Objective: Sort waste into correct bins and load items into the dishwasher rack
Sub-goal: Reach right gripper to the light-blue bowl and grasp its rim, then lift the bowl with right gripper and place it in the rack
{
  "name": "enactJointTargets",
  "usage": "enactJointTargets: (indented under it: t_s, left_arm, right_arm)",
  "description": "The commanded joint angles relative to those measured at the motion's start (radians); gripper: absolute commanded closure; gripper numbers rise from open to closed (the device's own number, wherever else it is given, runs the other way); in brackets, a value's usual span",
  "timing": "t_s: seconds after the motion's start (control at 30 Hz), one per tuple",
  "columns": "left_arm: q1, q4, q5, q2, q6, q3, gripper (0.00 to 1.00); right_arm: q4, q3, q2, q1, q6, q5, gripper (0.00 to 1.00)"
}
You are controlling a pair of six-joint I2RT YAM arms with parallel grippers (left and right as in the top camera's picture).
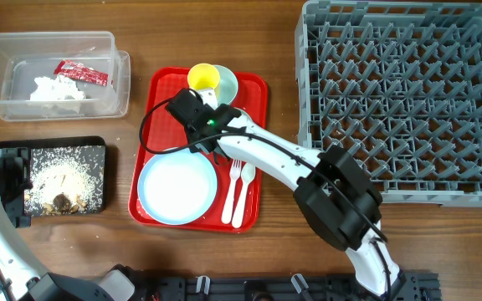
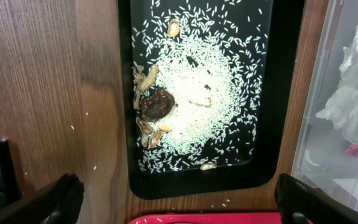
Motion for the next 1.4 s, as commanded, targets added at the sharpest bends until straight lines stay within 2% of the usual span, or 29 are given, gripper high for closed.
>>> enactJointTargets:
  t_s: [0.0,0.2,0.27,0.43,0.53,0.73,0.9,1.07,1.17,1.37]
  left_arm:
    - [0.005,0.0,-0.003,-0.001,-0.002,0.01,0.0]
    - [0.005,0.0,-0.003,-0.001,-0.002,0.01,0.0]
    - [0.005,0.0,-0.003,-0.001,-0.002,0.01,0.0]
    - [0.005,0.0,-0.003,-0.001,-0.002,0.01,0.0]
    - [0.005,0.0,-0.003,-0.001,-0.002,0.01,0.0]
    - [0.005,0.0,-0.003,-0.001,-0.002,0.01,0.0]
    - [0.005,0.0,-0.003,-0.001,-0.002,0.01,0.0]
    - [0.005,0.0,-0.003,-0.001,-0.002,0.01,0.0]
    - [0.005,0.0,-0.003,-0.001,-0.002,0.01,0.0]
    - [0.005,0.0,-0.003,-0.001,-0.002,0.01,0.0]
  right_arm:
    - [0.008,-0.014,0.022,0.005,0.005,-0.009,0.6]
    - [0.008,-0.034,0.023,0.005,0.012,-0.027,0.59]
    - [0.013,-0.037,0.023,0.005,0.013,-0.032,0.62]
    - [0.021,-0.018,0.0,0.003,-0.007,-0.078,0.79]
    - [0.019,-0.018,-0.024,0.003,-0.007,-0.105,0.95]
    - [0.01,-0.018,-0.073,0.002,-0.007,-0.125,0.96]
    - [-0.001,-0.017,-0.179,-0.021,-0.006,-0.134,0.96]
    - [-0.072,-0.017,-0.389,-0.135,-0.014,-0.137,0.96]
    - [-0.087,-0.017,-0.496,-0.246,-0.092,-0.211,0.96]
    - [-0.124,-0.017,-0.586,-0.61,-0.195,-0.499,0.96]
